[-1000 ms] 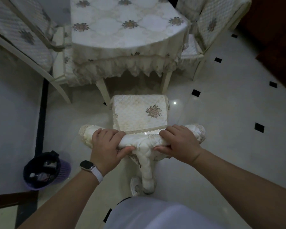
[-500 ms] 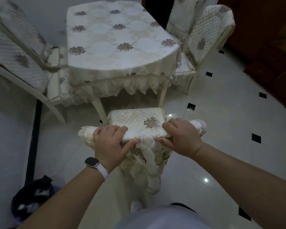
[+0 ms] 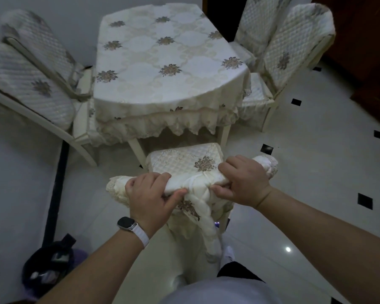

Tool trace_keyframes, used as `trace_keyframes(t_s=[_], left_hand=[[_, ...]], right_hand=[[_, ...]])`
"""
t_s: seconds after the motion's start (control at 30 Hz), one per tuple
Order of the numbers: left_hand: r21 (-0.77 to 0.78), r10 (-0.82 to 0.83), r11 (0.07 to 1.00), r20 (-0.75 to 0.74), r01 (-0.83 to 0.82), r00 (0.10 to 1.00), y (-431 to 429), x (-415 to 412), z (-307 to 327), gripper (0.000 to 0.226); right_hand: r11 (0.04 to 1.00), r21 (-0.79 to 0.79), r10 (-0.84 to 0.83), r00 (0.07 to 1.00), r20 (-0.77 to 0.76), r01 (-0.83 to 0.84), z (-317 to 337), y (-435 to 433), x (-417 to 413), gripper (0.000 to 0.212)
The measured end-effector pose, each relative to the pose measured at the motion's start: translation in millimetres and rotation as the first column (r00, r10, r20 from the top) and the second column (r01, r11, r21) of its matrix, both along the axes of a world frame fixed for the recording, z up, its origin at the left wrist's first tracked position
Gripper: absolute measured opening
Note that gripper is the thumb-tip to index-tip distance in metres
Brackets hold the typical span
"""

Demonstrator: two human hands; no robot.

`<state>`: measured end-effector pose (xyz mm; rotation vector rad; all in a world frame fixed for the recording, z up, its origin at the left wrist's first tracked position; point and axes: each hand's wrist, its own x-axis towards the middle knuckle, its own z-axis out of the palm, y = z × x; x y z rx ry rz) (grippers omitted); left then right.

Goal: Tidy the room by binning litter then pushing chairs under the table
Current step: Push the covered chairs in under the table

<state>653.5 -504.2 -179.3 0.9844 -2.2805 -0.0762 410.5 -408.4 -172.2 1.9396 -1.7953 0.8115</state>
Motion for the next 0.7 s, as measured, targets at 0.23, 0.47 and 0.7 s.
trace_keyframes(t_s=[0.23, 0.47, 0.7], left_hand=[[0.020, 0.070, 0.997, 0.017, -0.070, 0.997, -20.9, -53.2, 11.1, 0.067], [0.051, 0.127, 0.990, 0.046, -0.129, 0.991, -18.6, -86.3, 10.7, 0.066], [0.056, 0.108, 0.992, 0.035, -0.110, 0.994, -35.3, -100.6, 14.4, 0.067]], right_hand=[[0.999, 0.020, 0.049, 0.999, 0.004, -0.049, 6.5, -36.0, -56.3, 0.063], [0.992, -0.017, 0.123, 0.992, 0.002, -0.123, 4.0, -51.0, -97.9, 0.055], [0.993, -0.020, 0.120, 0.993, 0.022, -0.119, 7.2, -67.7, -114.0, 0.058]])
